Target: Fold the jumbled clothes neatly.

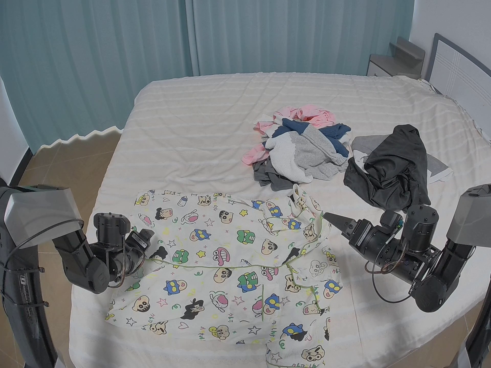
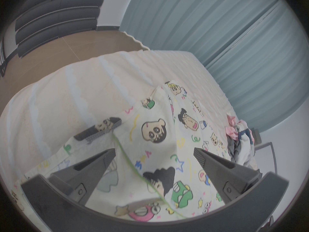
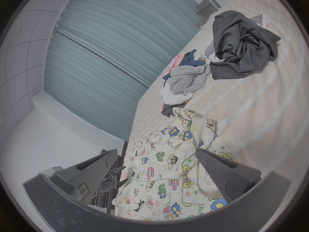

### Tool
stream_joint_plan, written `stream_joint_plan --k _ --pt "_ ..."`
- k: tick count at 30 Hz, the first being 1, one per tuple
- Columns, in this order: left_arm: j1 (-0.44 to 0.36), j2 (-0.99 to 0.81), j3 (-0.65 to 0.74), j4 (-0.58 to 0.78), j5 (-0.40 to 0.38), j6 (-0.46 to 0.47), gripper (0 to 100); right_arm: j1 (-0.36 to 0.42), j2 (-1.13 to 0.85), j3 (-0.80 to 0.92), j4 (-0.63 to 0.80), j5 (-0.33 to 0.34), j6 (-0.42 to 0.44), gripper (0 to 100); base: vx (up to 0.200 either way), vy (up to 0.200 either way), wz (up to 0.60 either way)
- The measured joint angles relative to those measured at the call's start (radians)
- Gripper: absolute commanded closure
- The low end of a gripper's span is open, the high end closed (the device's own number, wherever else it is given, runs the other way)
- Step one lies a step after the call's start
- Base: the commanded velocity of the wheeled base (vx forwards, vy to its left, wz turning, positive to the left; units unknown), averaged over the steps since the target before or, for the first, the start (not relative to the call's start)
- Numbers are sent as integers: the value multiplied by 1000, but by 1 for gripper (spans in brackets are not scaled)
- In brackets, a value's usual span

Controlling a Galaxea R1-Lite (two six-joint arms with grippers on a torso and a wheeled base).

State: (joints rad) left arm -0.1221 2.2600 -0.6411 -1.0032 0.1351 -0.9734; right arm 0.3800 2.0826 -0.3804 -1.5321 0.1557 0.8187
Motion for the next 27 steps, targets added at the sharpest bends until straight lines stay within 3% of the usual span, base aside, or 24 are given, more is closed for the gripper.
stream_joint_plan --k 5,11,12,21,27 --pt "-2 45 -56 0 59 -2 0 6 0 1 0 -1 -1 0 0 0 0" --pt "-1 73 -83 0 67 -4 0 11 0 2 0 -1 -2 0 0 0 0" --pt "-1 75 -87 0 69 -4 100 12 0 3 0 -1 -2 0 0 0 0" --pt "1 84 -96 -5 148 -4 100 14 -1 3 0 -1 -3 0 0 0 0" --pt "8 86 -93 -99 176 -1 100 17 -2 3 0 -9 -3 0 0 0 0"
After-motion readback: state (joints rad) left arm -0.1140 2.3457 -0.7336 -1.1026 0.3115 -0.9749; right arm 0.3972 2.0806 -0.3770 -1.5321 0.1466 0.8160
